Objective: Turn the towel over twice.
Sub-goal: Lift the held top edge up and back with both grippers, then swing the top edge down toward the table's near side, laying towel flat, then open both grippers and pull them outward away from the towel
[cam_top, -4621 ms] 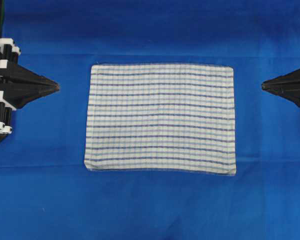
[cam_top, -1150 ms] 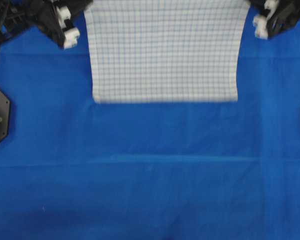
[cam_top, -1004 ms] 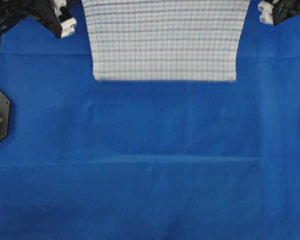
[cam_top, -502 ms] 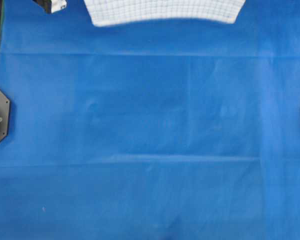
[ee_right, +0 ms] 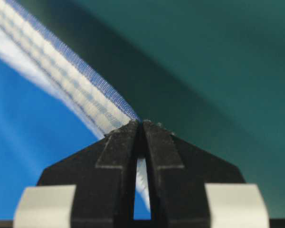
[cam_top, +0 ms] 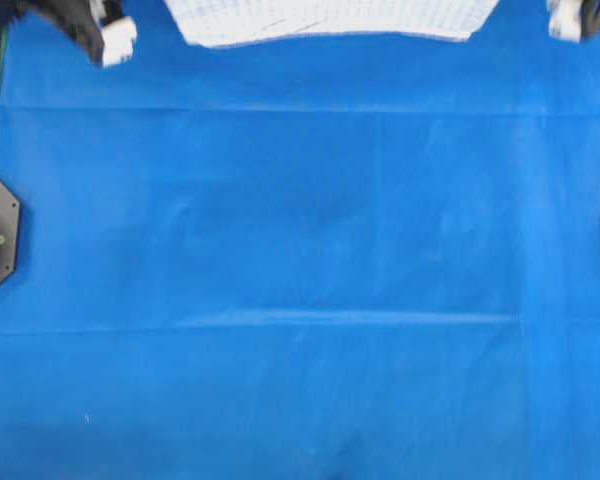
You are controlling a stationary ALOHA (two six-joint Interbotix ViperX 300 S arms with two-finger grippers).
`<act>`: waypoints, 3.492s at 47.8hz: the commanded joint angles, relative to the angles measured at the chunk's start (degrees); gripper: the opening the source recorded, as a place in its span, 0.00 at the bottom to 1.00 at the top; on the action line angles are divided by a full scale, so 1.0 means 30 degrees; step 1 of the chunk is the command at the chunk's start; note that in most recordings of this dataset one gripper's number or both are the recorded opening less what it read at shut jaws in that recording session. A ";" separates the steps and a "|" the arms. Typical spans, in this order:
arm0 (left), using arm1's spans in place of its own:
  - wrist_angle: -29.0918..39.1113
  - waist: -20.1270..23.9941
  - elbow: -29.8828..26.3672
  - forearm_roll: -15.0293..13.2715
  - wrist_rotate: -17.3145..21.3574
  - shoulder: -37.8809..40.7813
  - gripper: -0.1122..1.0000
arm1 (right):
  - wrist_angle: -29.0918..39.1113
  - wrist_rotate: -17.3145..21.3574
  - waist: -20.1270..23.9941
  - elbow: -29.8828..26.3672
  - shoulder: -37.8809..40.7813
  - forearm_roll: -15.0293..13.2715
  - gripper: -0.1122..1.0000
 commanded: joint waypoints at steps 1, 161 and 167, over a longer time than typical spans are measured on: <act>-0.0117 -0.0820 0.0674 0.0029 -0.0439 0.0176 0.13 | 0.0000 0.0176 0.0850 0.0938 -0.0146 0.0762 0.15; -0.0264 -1.1748 0.6152 -0.0029 -0.4541 -0.9111 0.83 | -0.1934 1.0957 1.2246 0.5039 -0.6006 -1.0020 0.68; -0.0439 -1.1426 0.6182 -0.0029 -0.4541 -0.8643 0.83 | -0.2139 1.1016 1.1982 0.5010 -0.5684 -1.0020 0.68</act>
